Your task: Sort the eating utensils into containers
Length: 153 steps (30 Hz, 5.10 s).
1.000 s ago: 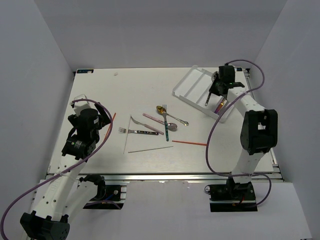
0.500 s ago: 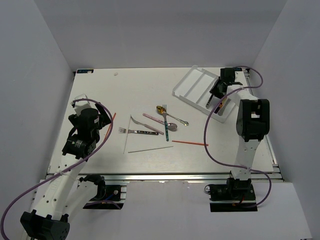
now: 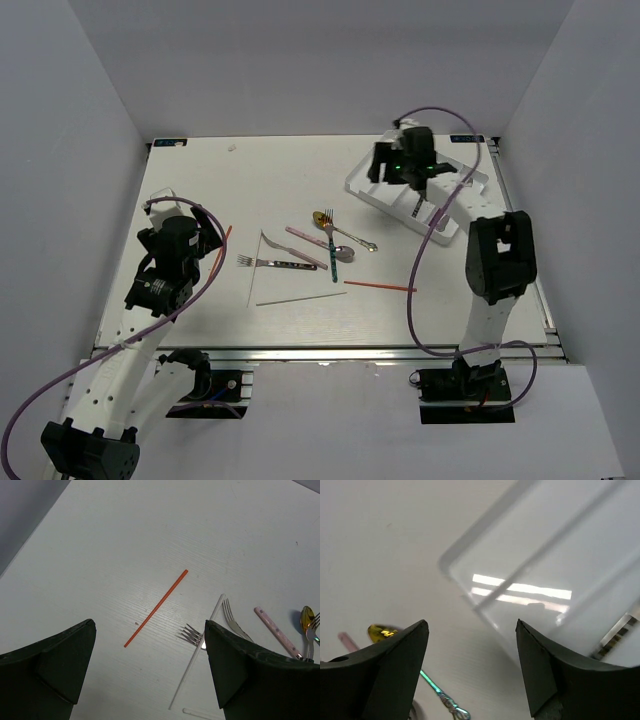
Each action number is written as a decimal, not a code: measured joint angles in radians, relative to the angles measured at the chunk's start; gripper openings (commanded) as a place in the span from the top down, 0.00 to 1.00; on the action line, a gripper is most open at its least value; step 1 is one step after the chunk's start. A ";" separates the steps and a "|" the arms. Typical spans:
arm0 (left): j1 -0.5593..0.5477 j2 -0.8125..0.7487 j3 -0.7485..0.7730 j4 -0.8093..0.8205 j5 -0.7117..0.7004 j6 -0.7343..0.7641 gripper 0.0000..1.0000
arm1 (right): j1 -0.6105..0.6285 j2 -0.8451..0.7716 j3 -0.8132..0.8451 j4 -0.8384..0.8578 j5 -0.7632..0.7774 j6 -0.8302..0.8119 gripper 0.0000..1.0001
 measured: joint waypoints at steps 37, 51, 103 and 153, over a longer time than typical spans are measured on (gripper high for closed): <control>0.000 0.002 0.000 0.000 0.005 0.000 0.02 | 0.356 0.233 0.070 -0.220 0.031 -0.526 0.65; 0.000 0.003 0.000 0.000 0.013 0.000 0.02 | 0.378 0.154 -0.010 -0.180 0.038 -0.470 0.65; 0.000 -0.010 -0.002 0.000 0.023 0.000 0.02 | 0.394 0.170 0.173 -0.151 0.761 -0.383 1.00; 0.000 -0.010 -0.004 0.001 0.027 0.001 0.02 | 0.129 0.070 0.116 -0.059 0.104 0.084 0.45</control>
